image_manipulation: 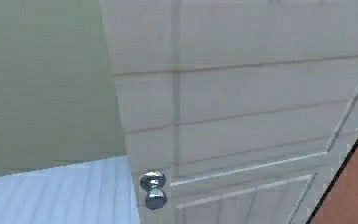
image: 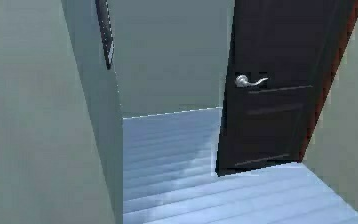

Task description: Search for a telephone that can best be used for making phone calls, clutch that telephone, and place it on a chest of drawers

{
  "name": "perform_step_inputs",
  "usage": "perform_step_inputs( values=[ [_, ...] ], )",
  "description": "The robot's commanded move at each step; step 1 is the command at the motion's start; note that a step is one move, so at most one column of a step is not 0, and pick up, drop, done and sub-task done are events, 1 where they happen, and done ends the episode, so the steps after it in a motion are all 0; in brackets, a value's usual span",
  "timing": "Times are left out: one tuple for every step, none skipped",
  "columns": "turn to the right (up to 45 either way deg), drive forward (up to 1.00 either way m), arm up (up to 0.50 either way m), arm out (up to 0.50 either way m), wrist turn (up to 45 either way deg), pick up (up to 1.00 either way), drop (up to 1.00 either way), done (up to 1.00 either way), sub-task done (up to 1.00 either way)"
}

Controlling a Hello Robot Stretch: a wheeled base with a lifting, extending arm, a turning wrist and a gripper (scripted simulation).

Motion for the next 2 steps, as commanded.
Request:
perform_step_inputs(
  values=[
    [0.0,1.0,0.0,0.0,0.0,0.0,0.0,0.0,0.0],
    [0.0,0.8,0.0,0.0,0.0,0.0,0.0,0.0,0.0]
  ],
)
